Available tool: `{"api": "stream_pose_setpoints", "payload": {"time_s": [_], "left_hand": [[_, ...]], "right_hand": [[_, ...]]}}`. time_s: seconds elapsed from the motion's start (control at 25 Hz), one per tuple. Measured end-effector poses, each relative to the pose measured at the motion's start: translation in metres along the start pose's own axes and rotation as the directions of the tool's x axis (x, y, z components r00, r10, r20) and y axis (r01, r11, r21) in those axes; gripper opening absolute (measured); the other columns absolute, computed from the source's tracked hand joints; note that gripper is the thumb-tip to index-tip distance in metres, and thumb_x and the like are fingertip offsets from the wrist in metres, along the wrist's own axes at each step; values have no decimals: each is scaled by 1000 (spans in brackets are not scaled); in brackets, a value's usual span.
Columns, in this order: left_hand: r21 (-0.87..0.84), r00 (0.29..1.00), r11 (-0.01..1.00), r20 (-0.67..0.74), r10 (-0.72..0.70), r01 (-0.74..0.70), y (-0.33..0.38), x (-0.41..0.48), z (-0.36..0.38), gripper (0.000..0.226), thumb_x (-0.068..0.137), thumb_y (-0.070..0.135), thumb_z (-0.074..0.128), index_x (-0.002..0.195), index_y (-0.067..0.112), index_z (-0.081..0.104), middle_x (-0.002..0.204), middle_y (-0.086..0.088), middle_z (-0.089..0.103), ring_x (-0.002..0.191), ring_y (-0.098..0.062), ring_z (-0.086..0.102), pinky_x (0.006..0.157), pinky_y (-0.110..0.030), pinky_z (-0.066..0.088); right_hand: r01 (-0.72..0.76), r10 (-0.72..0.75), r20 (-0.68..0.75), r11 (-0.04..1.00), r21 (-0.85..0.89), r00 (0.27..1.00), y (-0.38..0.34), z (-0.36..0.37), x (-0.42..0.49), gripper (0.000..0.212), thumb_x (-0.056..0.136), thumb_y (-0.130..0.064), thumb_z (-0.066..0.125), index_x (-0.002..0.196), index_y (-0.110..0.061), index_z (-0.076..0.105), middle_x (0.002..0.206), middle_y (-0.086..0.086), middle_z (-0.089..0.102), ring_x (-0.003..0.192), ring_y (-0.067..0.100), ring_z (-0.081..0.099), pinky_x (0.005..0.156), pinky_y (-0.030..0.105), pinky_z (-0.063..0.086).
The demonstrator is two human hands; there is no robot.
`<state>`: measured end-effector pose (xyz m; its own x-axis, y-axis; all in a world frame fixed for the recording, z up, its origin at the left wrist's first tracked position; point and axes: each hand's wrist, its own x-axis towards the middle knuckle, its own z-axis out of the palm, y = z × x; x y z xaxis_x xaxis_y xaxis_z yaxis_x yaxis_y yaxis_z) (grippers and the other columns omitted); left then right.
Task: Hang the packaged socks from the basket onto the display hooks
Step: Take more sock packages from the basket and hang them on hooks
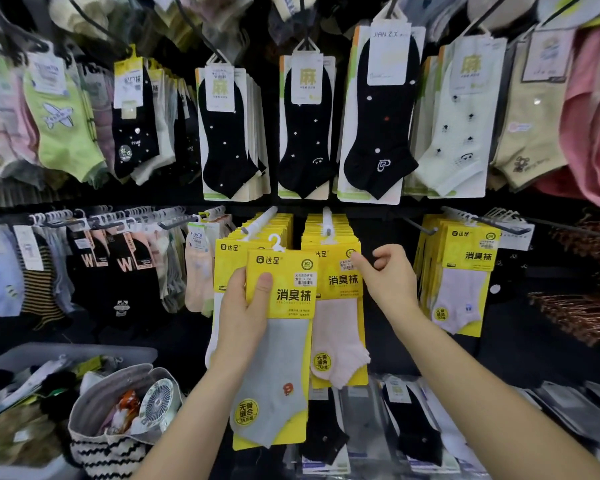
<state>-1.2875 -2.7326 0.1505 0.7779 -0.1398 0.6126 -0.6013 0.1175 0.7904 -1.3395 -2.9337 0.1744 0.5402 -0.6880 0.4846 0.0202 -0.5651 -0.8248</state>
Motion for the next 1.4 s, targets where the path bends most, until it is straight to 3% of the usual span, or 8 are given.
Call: {"api": "stream_pose_setpoints", "payload": {"time_s": [0.2, 0.36, 0.56, 0.68, 0.88, 1.0, 1.16, 1.4], "left_hand": [[-22, 997, 999, 64, -46, 47, 4, -9, 28, 9, 92, 24, 54, 101, 23, 56, 99, 7, 65, 91, -4, 62, 73, -17, 50], [-71, 994, 992, 47, -99, 102, 2, -13, 40, 8, 93, 26, 53, 101, 26, 55, 99, 12, 63, 88, 2, 61, 68, -10, 48], [-60, 996, 994, 30, -87, 89, 2, -9, 36, 10, 97, 20, 46, 96, 25, 55, 101, 0, 65, 97, -19, 61, 84, -37, 51], [-57, 995, 994, 22, -94, 95, -1, -4, 28, 9, 97, 22, 46, 99, 25, 54, 102, -1, 65, 98, -19, 61, 87, -41, 51], [-67, 992, 992, 80, -101, 106, 2, -7, 31, 10, 93, 25, 54, 100, 32, 53, 104, 13, 61, 97, -1, 59, 79, -22, 49], [-31, 989, 992, 90, -117, 120, -2, -7, 30, 21, 88, 19, 63, 105, 25, 51, 103, 11, 60, 91, 5, 59, 74, -17, 50], [-6, 986, 994, 131, -105, 107, -6, -11, 29, 23, 87, 13, 63, 103, 25, 52, 102, 9, 61, 93, -1, 59, 76, -20, 50], [-20, 969, 990, 210, -131, 138, -9, -13, 29, 20, 90, 16, 59, 97, 34, 53, 101, 14, 62, 90, 5, 60, 75, -15, 50]], "right_hand": [[56, -108, 253, 977, 206, 961, -7, 5, -36, 21, 75, -47, 70, 77, -30, 58, 81, -5, 68, 78, 12, 65, 68, 28, 52], [-2, -81, 232, 942, 335, 969, -5, -7, -37, 10, 78, -33, 72, 82, -28, 64, 82, -6, 73, 78, 9, 70, 74, 36, 58], [-62, -15, 199, 925, 374, 980, -11, -16, -24, 3, 85, -24, 67, 86, -25, 64, 88, -1, 73, 86, 16, 69, 77, 37, 57], [-103, 14, 214, 906, 410, 977, -22, -16, -12, 3, 86, -23, 65, 88, -22, 65, 93, 3, 73, 84, 13, 69, 77, 36, 57], [-95, 37, 167, 929, 358, 985, -27, 0, -23, 12, 83, -27, 69, 84, -17, 62, 88, 6, 72, 85, 22, 69, 79, 47, 56], [-52, -10, 193, 948, 313, 981, -29, -6, -21, 16, 82, -29, 69, 92, -20, 62, 91, -1, 67, 86, 16, 65, 78, 37, 56], [175, -193, 330, 981, 84, 924, -42, -22, -9, 8, 85, -27, 65, 84, -20, 69, 80, -9, 63, 79, 8, 58, 77, 30, 49], [248, -220, 394, 969, -19, 892, -61, -26, 6, 14, 85, -19, 65, 71, -21, 67, 77, 3, 65, 73, 13, 56, 74, 33, 48]]}}
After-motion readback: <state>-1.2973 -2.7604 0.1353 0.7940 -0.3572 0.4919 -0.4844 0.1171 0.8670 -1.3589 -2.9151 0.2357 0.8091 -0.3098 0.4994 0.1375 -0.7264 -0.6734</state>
